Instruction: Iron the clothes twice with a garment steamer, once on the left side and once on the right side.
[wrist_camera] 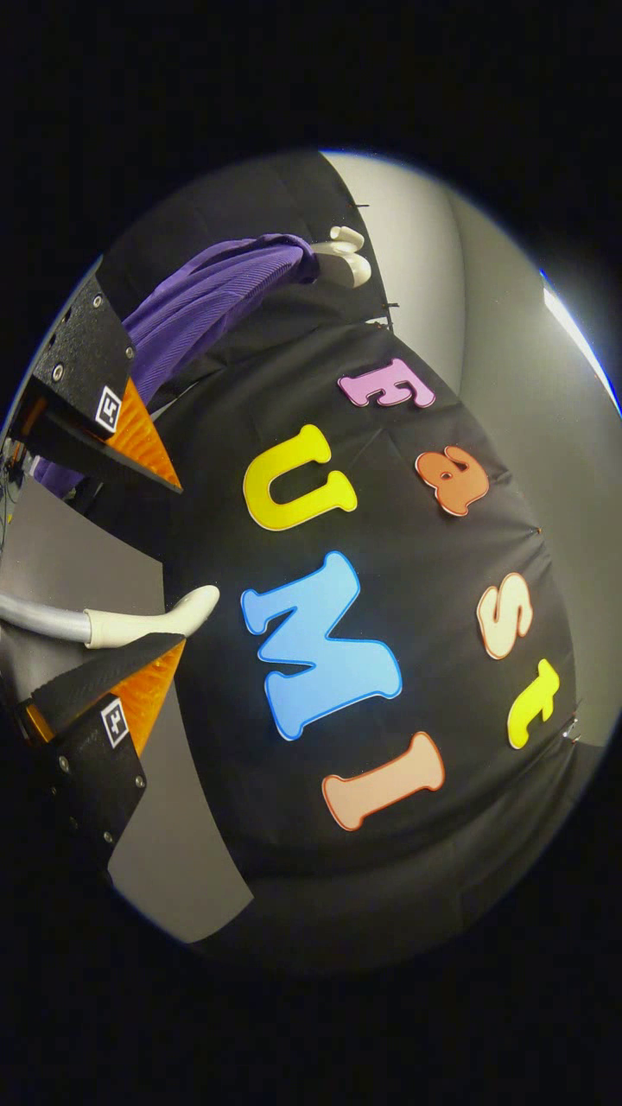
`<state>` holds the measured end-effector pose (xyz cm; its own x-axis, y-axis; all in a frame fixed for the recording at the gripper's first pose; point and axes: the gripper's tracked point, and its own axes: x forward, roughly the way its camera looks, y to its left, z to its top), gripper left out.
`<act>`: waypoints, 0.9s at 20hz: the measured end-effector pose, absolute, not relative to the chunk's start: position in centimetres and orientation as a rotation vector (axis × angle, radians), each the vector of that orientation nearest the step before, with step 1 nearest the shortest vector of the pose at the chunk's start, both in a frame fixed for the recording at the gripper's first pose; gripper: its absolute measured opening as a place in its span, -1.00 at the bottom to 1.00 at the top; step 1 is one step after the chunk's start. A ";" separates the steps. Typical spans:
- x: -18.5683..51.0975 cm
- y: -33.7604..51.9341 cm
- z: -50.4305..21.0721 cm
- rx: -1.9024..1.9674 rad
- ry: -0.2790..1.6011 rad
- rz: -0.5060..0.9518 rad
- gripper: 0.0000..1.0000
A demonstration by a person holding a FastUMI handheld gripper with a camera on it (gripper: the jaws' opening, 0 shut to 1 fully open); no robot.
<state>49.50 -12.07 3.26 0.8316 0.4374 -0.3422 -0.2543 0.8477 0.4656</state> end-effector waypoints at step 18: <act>54.0 -10.2 -9.8 0.817 0.925 0.446 0.87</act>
